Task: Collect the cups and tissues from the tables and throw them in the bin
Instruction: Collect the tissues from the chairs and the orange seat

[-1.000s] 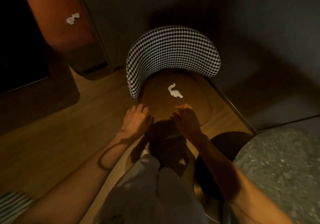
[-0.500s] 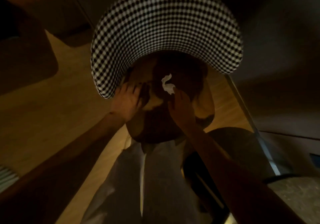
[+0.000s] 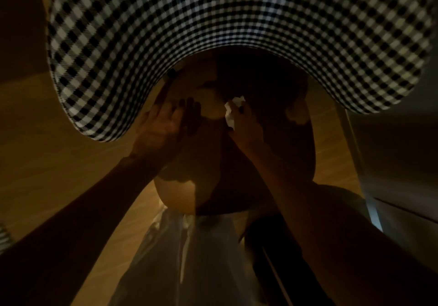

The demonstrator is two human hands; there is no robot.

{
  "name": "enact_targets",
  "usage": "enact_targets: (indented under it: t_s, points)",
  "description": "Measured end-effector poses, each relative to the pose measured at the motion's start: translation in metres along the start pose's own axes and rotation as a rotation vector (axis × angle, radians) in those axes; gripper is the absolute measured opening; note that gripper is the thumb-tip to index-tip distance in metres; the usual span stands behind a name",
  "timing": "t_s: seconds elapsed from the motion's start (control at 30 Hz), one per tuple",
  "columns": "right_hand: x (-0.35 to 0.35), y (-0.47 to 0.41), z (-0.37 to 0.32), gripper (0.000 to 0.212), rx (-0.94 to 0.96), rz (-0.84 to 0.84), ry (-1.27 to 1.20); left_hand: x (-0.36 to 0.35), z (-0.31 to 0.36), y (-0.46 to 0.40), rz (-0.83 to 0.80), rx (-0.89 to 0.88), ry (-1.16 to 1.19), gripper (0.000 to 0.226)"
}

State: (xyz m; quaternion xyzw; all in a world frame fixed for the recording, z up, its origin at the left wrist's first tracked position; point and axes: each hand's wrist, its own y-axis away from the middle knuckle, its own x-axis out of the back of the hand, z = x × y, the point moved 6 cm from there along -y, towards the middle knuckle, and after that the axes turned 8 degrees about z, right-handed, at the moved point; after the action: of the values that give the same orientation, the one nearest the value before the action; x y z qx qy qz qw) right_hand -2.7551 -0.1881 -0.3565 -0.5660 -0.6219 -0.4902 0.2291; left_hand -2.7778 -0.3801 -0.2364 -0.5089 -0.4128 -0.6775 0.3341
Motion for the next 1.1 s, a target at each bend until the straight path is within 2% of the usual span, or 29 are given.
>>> enact_targets:
  t_s: [0.13, 0.3, 0.5, 0.67, 0.83, 0.93, 1.0, 1.1]
  points:
    - [-0.005, -0.013, 0.001, 0.028, 0.045, -0.082, 0.035, 0.002, -0.004, 0.005, 0.064, -0.015, 0.014, 0.045]
    - [0.01, 0.011, 0.006, 0.022, -0.068, 0.018, -0.145, 0.012, -0.006, 0.02, 0.068, -0.002, 0.085, 0.046]
    - [0.049, 0.075, -0.041, 0.01, -0.129, 0.228, -0.462, 0.058, -0.02, 0.058, 0.157, 0.025, 0.246, 0.049]
    - [0.086, 0.145, -0.111, 0.021, -0.124, 0.325, -0.617, 0.111, -0.06, 0.118, 0.306, -0.005, 0.354, 0.051]
    - [0.13, 0.215, -0.227, 0.024, -0.061, 0.467, -0.656, 0.168, -0.126, 0.2, 0.439, -0.021, 0.301, 0.046]
    - [0.141, 0.246, -0.297, 0.026, 0.003, 0.474, -0.692, 0.196, -0.171, 0.247, 0.391, -0.014, 0.243, 0.048]
    - [0.142, 0.255, -0.335, 0.027, 0.001, 0.451, -0.728, 0.212, -0.204, 0.272, 0.347, 0.045, 0.242, 0.053]
    - [0.145, 0.259, -0.388, 0.021, 0.038, 0.433, -0.763, 0.239, -0.246, 0.3, 0.34, 0.134, 0.187, 0.047]
